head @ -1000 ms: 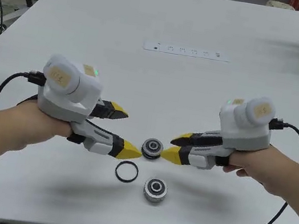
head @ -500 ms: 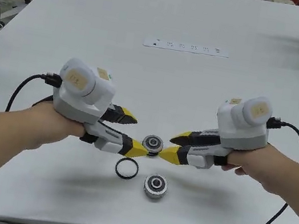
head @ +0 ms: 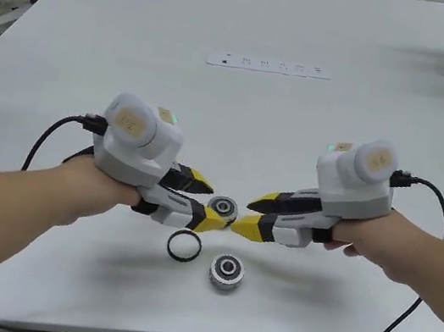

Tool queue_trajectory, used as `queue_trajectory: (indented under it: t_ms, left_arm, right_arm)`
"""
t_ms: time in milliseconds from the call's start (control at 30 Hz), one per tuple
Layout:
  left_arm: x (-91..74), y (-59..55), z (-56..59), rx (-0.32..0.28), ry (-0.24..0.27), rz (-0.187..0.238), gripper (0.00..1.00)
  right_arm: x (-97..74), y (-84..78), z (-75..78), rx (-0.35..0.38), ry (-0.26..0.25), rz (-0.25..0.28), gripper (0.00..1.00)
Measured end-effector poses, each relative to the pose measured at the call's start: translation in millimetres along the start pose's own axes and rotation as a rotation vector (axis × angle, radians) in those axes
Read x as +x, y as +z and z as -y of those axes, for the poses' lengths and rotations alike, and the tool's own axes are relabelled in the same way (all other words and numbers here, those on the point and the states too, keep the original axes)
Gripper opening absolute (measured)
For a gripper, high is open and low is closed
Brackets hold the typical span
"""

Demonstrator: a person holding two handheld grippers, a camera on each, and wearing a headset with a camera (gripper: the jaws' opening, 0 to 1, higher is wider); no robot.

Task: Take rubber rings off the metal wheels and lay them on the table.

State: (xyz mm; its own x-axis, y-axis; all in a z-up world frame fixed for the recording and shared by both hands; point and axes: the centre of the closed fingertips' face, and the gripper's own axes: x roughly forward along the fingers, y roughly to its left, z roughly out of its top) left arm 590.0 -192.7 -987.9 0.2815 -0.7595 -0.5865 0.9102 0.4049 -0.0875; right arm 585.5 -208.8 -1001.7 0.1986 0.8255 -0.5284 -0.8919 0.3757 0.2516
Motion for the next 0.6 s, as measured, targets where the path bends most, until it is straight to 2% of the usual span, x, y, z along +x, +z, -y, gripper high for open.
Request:
queue_trajectory:
  t_ms: [367,467,533,600]
  left_arm:
    - [8.4,0.1,-5.5,-0.032,0.023,0.000,0.24]
    - [11.0,-4.2,-6.7,-0.024,0.033,-0.019,0.20]
    - [10.9,-3.0,-7.4,-0.028,0.037,-0.010,0.19]
    - [11.6,-4.0,-9.8,0.001,0.052,-0.011,0.17]
  right_arm:
    - [-1.8,-5.0,2.6,0.007,-0.005,-0.001,0.30]
    - [-1.9,-6.1,3.4,0.009,-0.007,-0.003,0.30]
    - [-1.9,-6.1,4.3,0.009,-0.009,-0.001,0.30]
    - [-1.7,-5.6,4.6,0.013,-0.010,0.002,0.30]
